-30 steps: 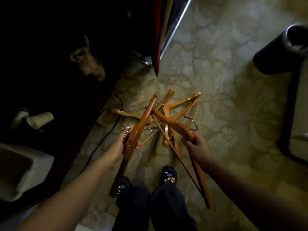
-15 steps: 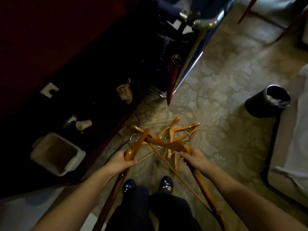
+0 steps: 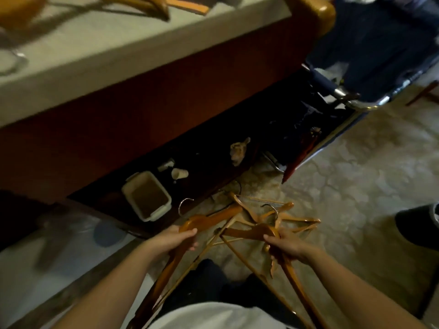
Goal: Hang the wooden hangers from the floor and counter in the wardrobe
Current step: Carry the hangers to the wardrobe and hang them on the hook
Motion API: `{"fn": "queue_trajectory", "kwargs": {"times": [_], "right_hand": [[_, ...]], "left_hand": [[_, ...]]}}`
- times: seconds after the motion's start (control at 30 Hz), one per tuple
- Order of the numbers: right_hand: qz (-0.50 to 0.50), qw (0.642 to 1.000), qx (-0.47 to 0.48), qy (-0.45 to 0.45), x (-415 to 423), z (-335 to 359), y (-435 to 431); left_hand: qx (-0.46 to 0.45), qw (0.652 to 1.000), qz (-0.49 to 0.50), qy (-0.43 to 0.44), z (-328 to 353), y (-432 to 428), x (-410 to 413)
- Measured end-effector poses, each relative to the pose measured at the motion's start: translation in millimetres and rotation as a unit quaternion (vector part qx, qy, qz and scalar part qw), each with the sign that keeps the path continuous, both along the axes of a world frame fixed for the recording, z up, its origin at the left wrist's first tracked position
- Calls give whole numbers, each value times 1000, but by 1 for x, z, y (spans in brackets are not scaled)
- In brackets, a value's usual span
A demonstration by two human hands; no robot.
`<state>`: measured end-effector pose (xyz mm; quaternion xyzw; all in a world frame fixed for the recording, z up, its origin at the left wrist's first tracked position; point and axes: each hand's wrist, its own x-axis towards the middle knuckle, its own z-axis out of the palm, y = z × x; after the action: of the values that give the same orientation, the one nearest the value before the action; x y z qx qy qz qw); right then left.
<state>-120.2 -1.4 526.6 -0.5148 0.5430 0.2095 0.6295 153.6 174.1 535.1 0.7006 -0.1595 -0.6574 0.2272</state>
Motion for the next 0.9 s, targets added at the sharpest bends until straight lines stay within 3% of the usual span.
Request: {"fn": "queue_trajectory", "kwargs": {"times": [0.2,0.53,0.73,0.9], "right_hand": [[140,989,-19,41,52,11,6],[274,961,1,23,123,12,-9],[390,916,-80,42,149,-3,-21],[514,850,-106,43,163,-16,-42]], "left_hand": [[-18,996,89,-20,-4,46,13],[4,960,277,-44,-24,109,-8],[26,896,442,-34,-29,132,-57],[48,810,584,-29,-25,120,-118]]}}
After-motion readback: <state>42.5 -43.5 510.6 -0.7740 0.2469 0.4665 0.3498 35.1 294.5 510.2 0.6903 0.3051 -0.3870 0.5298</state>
